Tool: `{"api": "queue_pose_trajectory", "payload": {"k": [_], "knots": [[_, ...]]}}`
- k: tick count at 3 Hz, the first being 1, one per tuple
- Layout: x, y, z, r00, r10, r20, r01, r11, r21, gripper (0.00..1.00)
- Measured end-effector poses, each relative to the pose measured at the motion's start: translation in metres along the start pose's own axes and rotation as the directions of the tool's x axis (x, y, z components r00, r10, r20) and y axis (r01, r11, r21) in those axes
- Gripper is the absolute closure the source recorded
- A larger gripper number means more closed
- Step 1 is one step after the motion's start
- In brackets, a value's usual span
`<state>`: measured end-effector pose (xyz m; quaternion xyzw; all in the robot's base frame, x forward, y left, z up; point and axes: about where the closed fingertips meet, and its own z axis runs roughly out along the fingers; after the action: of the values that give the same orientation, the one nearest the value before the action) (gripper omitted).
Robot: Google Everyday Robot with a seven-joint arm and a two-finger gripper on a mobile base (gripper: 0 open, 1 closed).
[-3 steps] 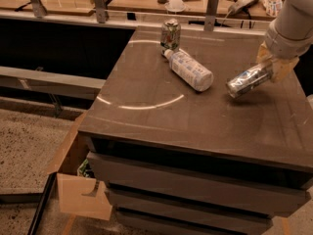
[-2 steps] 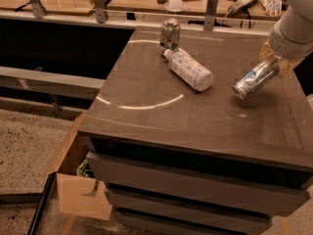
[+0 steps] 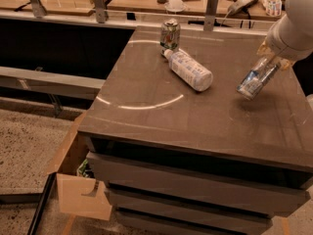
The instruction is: Place redbull can upright
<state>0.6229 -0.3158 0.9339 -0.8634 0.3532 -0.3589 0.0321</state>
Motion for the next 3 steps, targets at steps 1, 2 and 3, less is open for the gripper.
{"api": "queue_pose_trajectory", "payload": {"k": [1,2,3], "knots": [[0.0,-0.002,-0.001,1.0,-0.01,-0.008,0.01,0.9999,0.013,1.0],[-0.003,-0.008,-0.009,0.998,-0.051,-0.045,0.054,0.9964,0.065,1.0],[-0.019,-0.009,-0.034,0.987,-0.134,-0.091,0.147,0.977,0.155,1.0]]}}
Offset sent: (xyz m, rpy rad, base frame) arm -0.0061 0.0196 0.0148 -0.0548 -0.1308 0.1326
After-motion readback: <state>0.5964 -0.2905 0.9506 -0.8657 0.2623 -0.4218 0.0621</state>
